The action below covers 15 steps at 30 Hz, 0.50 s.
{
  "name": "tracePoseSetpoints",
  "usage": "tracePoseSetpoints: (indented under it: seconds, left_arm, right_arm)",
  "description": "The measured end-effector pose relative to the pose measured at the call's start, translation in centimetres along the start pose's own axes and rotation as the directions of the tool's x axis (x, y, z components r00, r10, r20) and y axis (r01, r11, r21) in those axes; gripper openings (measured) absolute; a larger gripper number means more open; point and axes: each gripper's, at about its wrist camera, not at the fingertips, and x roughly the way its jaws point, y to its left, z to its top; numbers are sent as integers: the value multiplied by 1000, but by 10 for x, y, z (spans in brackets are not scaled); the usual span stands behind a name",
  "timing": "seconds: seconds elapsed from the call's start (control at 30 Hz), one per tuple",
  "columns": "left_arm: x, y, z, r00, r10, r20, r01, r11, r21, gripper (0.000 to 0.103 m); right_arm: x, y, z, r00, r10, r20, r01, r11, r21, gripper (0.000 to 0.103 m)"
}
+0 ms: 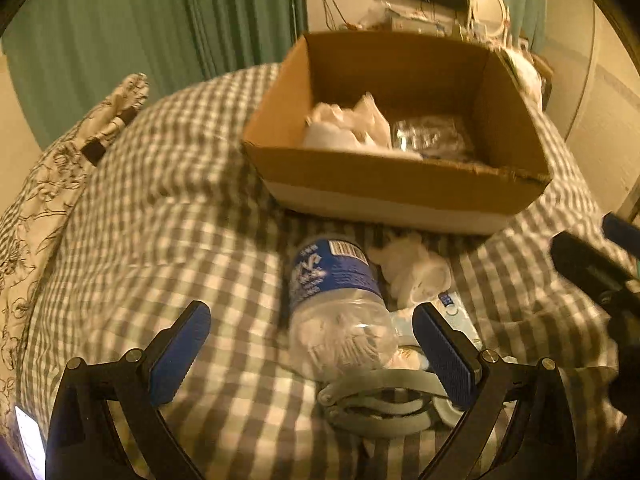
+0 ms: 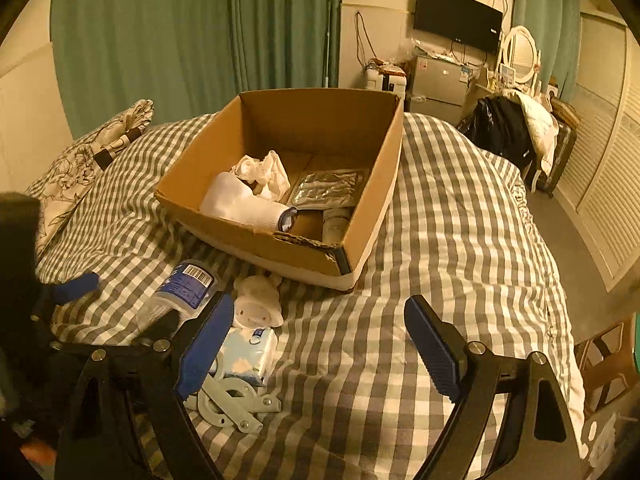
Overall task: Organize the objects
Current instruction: 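Grasp the clear blue-label water bottle with the left gripper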
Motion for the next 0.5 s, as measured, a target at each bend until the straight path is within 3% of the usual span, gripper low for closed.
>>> tracePoseSetpoints:
  seconds: [0.07, 0.13, 0.17, 0.27, 0.37, 0.5]
  left_arm:
    - [12, -4, 0, 1000, 0, -28, 0, 1000, 0, 101]
    - [21, -4, 2, 999, 0, -55, -1, 1000, -8, 88]
    - [26, -3, 2, 997, -10, -70, 8, 1000, -22, 85]
    - [34, -4, 0, 993, -65, -98, 63, 998, -26, 66]
    - [28, -6, -3, 995, -58, -79, 57, 998, -13, 66]
    - [1, 11, -5, 998, -59, -20, 58, 996, -63, 65]
  right_arm:
    - [1, -2, 0, 1000, -4, -6, 4, 1000, 15, 87]
    - [2, -2, 1, 1000, -8, -11, 9, 1000, 22, 87]
    - [2, -2, 1, 1000, -9, -12, 9, 1000, 23, 87]
    - [3, 0, 1, 1000, -13, -18, 14, 1000, 18, 87]
    - [4, 2, 0, 1000, -14, -23, 14, 1000, 11, 87]
    - [5, 3, -2, 1000, 7, -30, -7, 1000, 6, 87]
